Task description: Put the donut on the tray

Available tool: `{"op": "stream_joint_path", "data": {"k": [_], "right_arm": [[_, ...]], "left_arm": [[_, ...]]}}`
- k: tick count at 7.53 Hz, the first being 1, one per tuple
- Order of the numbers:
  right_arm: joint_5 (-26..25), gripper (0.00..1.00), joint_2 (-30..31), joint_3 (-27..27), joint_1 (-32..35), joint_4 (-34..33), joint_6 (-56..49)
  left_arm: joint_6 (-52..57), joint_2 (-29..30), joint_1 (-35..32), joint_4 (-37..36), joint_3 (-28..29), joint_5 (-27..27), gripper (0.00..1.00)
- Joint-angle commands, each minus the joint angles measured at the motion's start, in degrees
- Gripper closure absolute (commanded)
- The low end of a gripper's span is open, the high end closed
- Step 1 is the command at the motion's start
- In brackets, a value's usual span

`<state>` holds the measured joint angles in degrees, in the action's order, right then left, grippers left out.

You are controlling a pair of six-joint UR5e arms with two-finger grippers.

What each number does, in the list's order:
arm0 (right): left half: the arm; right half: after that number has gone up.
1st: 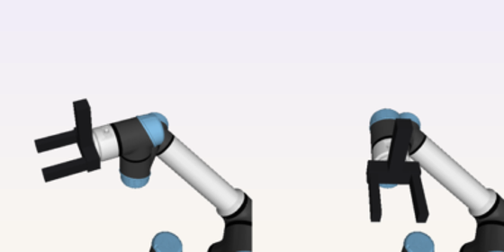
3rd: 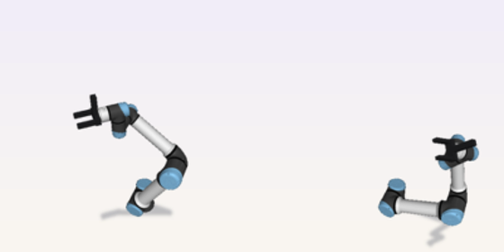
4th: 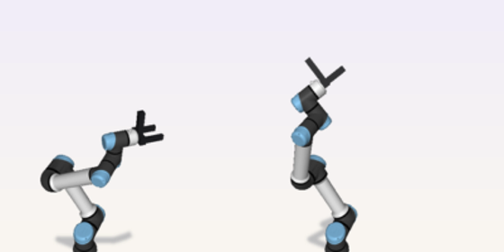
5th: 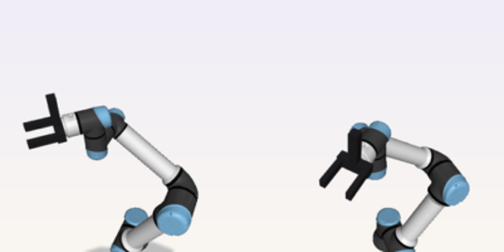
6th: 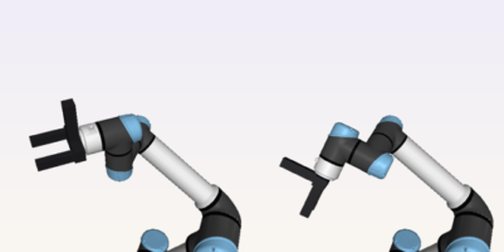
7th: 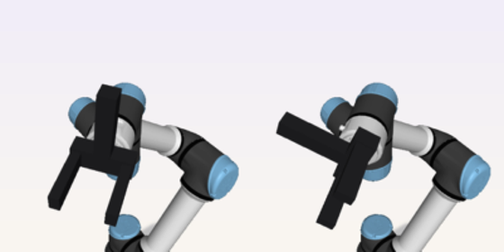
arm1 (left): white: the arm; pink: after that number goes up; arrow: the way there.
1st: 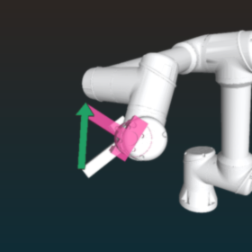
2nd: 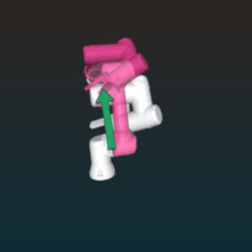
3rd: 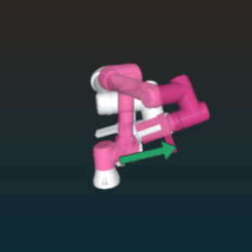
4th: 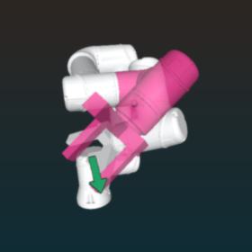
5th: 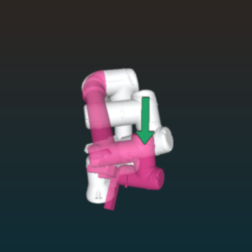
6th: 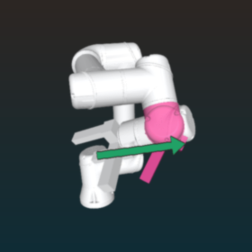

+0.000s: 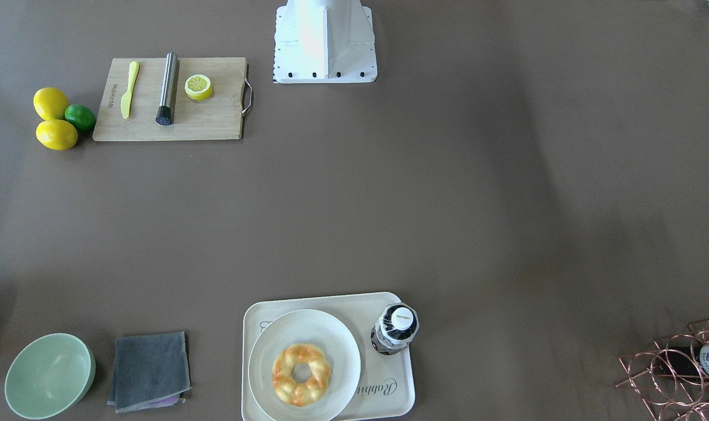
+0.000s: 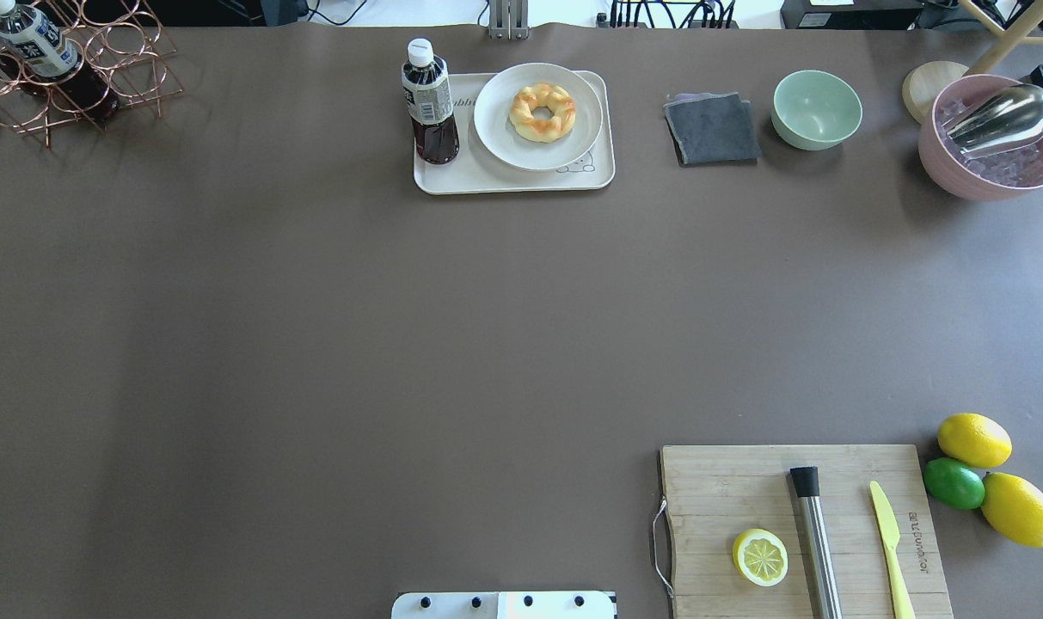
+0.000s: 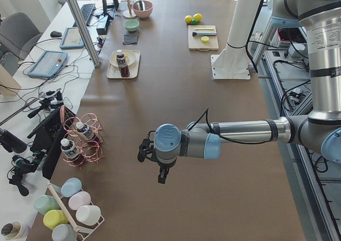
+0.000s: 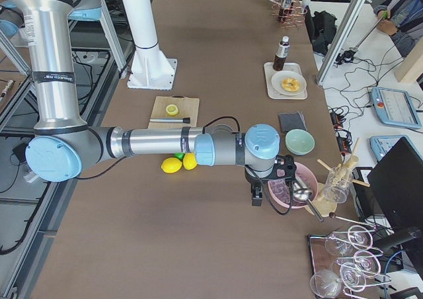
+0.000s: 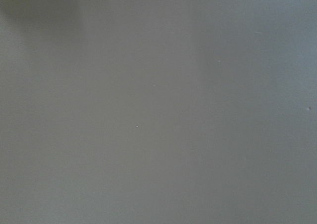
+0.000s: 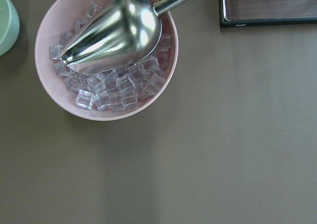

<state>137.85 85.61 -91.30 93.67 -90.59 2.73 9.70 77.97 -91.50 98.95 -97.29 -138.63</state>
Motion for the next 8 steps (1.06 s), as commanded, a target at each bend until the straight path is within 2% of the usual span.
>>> {"op": "stream_joint_path", "data": {"k": [1, 2, 8], "right_arm": [[0.5, 0.00, 0.6, -1.1, -0.2, 0.0, 0.0], [0.4, 0.00, 0.6, -1.2, -0.2, -0.1, 0.0], [1.3, 0.00, 1.9, -1.4, -0.2, 0.0, -0.2]], "left_arm": [[0.6, -2.3, -2.2, 7.5, 0.9, 0.1, 0.03], [0.7, -3.8, -2.5, 10.0, 0.9, 0.1, 0.03], [0.5, -4.3, -2.6, 10.6, 0.8, 0.1, 0.03]]}}
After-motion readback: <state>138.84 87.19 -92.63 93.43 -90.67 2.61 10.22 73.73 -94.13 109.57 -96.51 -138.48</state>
